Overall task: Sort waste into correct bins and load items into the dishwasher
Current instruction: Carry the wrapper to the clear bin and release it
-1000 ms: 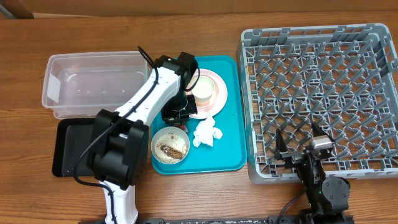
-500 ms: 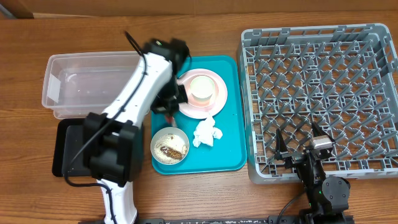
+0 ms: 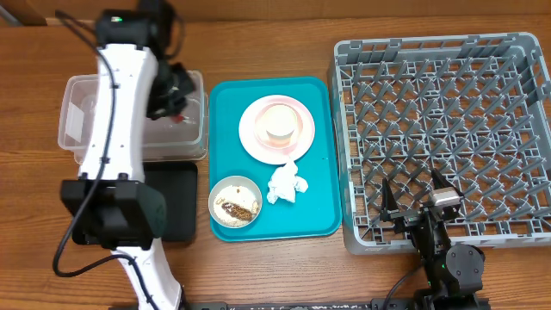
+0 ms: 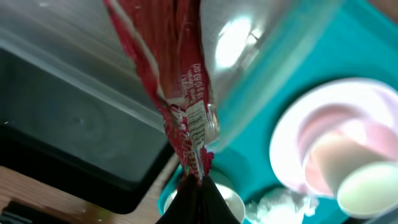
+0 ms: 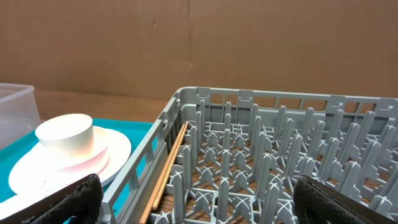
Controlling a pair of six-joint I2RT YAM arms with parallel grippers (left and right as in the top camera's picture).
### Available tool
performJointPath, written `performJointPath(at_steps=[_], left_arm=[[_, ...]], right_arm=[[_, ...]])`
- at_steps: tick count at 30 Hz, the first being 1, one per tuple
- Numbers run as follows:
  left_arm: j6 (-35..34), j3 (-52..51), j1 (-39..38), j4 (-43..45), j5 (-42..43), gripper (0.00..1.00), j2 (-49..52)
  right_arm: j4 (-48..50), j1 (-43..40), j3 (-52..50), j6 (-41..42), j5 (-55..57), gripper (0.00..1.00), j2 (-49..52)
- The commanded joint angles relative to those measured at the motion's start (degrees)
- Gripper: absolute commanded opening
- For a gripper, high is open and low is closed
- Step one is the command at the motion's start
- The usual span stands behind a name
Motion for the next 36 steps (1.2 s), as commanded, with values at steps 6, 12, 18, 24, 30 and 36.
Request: performJointPath(at_steps=[6, 12, 18, 24, 30, 36], left_arm=[[-6.4, -1.03, 9.6, 0.83, -4.09, 0.04, 0.09], [-7.39, -4.17, 12.11, 4.72, -4.13, 0.04, 0.09], [-7.32, -5.11, 12.31, 7.39, -4.11, 0.34, 0.09], [-5.22, -5.09, 12.28, 7.37, -3.82, 1.0, 0.07], [1.14, -5.05, 11.41, 2.05, 2.91, 0.94, 0.07], [15.28, -5.16, 6.6, -3.1, 13.27, 0.68, 0.07]], right_arm=[[0.46, -0.15, -0.59, -0.02, -0.09, 1.0, -0.66], [0.46, -0.15, -0.59, -0.02, -0.09, 1.0, -0.66], [0.46, -0.15, -0.59, 0.0, -0.09, 1.0, -0.66], [0.46, -0.15, -0.59, -0.02, -0.09, 1.0, -0.66], [0.46, -0.15, -0.59, -0.02, -0.09, 1.0, -0.66], [0.46, -0.15, -0.59, -0.02, -0.09, 1.0, -0.66]])
